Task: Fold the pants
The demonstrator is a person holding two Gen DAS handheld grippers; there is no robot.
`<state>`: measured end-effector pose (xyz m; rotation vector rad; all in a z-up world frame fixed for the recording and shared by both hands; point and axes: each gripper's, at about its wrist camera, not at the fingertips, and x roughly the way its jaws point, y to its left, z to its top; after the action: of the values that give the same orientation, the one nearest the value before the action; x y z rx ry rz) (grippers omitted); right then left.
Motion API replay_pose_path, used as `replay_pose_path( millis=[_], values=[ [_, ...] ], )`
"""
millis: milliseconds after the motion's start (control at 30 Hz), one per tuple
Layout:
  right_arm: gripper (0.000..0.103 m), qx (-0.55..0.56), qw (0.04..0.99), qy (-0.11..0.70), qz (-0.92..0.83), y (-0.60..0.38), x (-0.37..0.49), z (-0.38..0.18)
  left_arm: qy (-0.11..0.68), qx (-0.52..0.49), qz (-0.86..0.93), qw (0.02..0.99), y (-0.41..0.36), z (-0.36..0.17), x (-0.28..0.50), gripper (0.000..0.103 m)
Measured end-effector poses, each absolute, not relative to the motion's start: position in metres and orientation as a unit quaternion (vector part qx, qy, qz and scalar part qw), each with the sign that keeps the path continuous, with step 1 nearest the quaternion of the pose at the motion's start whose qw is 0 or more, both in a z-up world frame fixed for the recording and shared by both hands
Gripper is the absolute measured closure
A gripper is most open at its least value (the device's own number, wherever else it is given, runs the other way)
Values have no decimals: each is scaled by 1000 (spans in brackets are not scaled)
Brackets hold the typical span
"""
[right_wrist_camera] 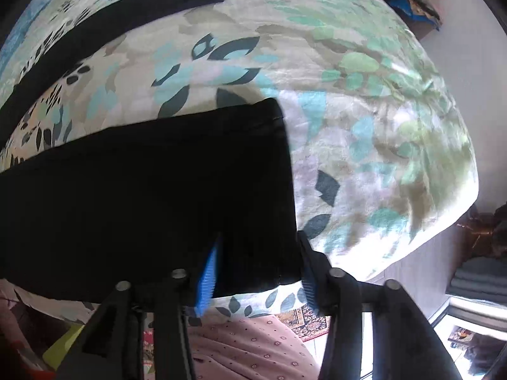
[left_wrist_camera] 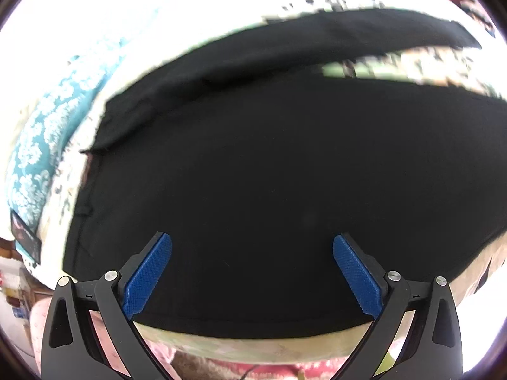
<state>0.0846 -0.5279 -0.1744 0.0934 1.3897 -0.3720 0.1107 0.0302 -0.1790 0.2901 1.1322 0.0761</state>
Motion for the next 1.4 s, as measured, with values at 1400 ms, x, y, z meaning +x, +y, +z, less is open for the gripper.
replay_pose_path(
  millis=[1400],
  values=[
    [30, 198, 823, 527, -80, -543, 405, -184, 453, -107, 202, 862, 215, -221, 227, 0]
  ],
)
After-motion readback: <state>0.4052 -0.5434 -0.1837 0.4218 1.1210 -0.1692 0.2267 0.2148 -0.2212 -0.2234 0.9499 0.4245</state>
